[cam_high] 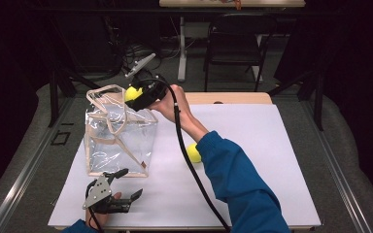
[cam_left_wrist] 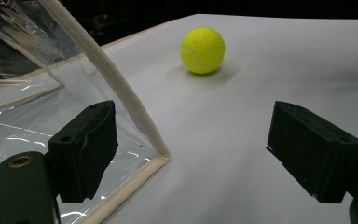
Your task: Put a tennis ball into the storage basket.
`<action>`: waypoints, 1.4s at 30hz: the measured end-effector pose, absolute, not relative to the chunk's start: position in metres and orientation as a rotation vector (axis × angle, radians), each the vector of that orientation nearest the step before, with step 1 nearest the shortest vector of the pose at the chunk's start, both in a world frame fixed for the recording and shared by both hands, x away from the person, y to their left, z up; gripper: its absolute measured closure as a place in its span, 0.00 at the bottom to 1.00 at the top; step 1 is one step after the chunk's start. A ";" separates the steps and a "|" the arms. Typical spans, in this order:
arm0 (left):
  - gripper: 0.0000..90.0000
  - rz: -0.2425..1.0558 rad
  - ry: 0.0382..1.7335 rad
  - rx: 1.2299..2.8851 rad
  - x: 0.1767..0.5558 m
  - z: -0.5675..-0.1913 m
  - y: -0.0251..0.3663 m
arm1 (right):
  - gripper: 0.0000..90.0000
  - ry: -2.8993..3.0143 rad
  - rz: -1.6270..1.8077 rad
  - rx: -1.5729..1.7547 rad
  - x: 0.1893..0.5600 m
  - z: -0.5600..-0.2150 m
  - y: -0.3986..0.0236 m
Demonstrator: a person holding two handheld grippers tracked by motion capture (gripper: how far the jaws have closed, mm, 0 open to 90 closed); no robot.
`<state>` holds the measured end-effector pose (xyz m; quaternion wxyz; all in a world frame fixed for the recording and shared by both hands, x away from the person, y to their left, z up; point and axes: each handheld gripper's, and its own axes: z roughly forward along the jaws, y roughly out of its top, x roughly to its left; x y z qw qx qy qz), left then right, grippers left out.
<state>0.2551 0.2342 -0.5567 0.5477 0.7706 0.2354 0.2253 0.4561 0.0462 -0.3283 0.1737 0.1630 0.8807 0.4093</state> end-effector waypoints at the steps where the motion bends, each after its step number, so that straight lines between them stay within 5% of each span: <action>1: 0.18 0.533 0.559 1.825 0.255 -0.557 0.234 | 0.30 2.494 1.163 0.461 0.456 -0.328 0.047; 42: 0.18 0.529 0.557 1.813 0.255 -0.556 0.235 | 0.30 2.448 1.273 0.435 0.456 -0.328 0.076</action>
